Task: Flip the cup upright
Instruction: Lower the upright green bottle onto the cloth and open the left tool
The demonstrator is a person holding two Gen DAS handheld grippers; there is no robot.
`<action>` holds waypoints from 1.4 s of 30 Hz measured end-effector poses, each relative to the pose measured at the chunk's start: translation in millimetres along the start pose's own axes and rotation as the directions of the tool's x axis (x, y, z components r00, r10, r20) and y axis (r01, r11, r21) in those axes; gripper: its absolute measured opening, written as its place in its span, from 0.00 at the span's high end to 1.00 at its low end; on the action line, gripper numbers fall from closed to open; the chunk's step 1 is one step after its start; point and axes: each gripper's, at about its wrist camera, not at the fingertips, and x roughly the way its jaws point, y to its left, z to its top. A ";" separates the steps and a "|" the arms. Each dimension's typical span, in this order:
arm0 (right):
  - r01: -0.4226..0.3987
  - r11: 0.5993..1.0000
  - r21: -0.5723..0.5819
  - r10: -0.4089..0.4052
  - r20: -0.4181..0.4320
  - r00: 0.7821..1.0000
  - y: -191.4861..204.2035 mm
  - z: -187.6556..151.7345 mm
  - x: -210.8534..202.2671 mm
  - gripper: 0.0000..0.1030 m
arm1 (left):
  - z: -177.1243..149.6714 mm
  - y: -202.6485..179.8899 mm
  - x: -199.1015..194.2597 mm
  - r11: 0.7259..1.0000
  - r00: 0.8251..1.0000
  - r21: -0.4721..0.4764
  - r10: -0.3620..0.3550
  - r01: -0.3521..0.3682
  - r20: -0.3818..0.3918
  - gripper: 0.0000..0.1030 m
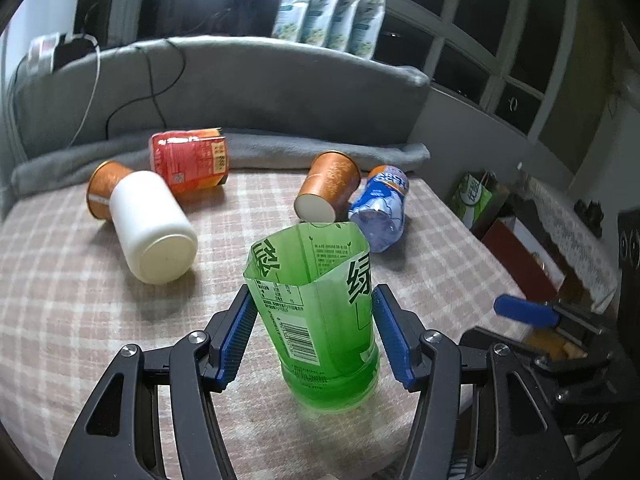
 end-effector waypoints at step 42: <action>0.000 0.999 0.041 -0.002 0.046 0.999 -4.2 -18.1 -22.6 0.22 | -39.0 -10.3 -22.1 0.998 0.996 0.039 -0.048 0.051 -0.074 0.22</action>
